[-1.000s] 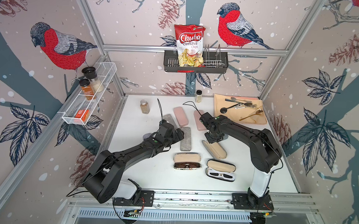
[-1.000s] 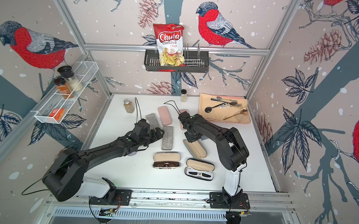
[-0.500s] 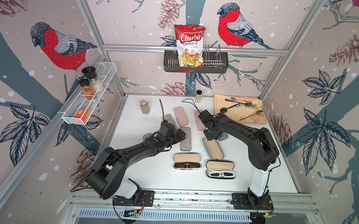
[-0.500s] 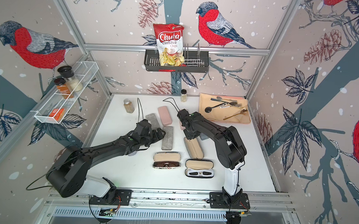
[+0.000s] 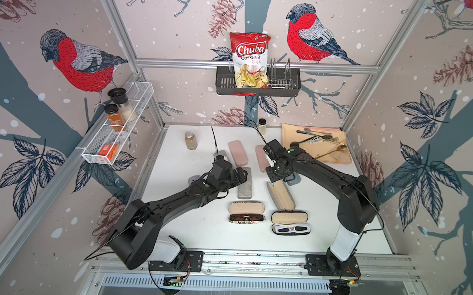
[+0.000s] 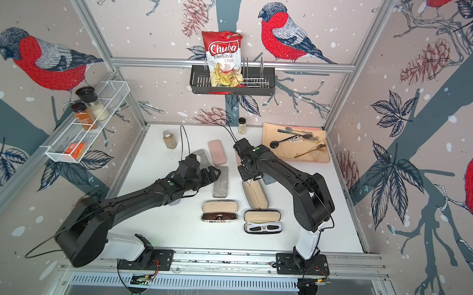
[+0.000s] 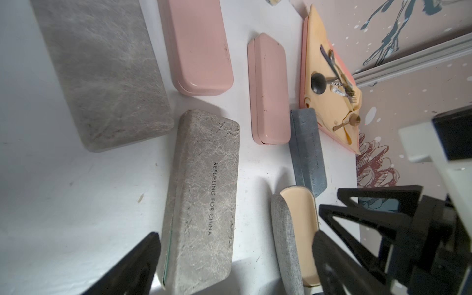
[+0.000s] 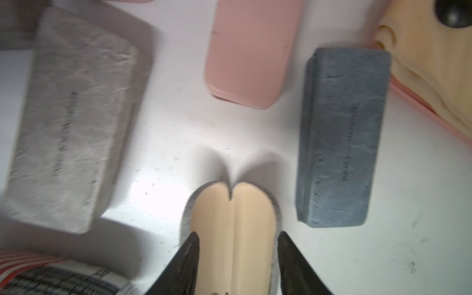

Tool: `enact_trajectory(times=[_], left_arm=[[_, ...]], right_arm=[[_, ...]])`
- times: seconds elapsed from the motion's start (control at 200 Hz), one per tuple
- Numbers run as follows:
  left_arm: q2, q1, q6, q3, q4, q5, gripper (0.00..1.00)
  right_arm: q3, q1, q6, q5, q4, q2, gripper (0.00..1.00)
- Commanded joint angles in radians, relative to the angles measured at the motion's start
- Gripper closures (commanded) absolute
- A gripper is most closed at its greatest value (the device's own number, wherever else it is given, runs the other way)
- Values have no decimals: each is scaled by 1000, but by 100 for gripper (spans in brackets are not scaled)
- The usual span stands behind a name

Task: Close the glasses case
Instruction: Adjust the glasses case at the center of the board, then close the glasses case at the center of the board.

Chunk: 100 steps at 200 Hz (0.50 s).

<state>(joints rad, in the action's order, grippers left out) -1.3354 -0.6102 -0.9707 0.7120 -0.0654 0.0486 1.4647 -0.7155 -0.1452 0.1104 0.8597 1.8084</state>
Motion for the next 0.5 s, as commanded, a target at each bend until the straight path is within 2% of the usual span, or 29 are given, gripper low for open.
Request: enact_trajectory(times=[0.0, 0.12, 0.23, 0.295, 0.375, 0.495], left_arm=[[97, -11, -43, -48, 44, -62, 7], [258, -64, -120, -129, 104, -129, 7], [388, -171, -199, -188, 204, -220, 7], [454, -255, -269, -234, 259, -274, 10], [522, -373, -370, -301, 286, -331, 27], [555, -527, -506, -364, 312, -414, 68]], right_arm=[[-3, -30, 47, -128, -8, -17, 48], [-15, -65, 62, -139, -7, -17, 47], [-24, -83, 48, -143, -18, -22, 48], [-25, -88, 22, -162, -33, -29, 56], [-27, -107, -2, -166, -49, -34, 67], [-35, -150, -19, -149, -64, -34, 82]])
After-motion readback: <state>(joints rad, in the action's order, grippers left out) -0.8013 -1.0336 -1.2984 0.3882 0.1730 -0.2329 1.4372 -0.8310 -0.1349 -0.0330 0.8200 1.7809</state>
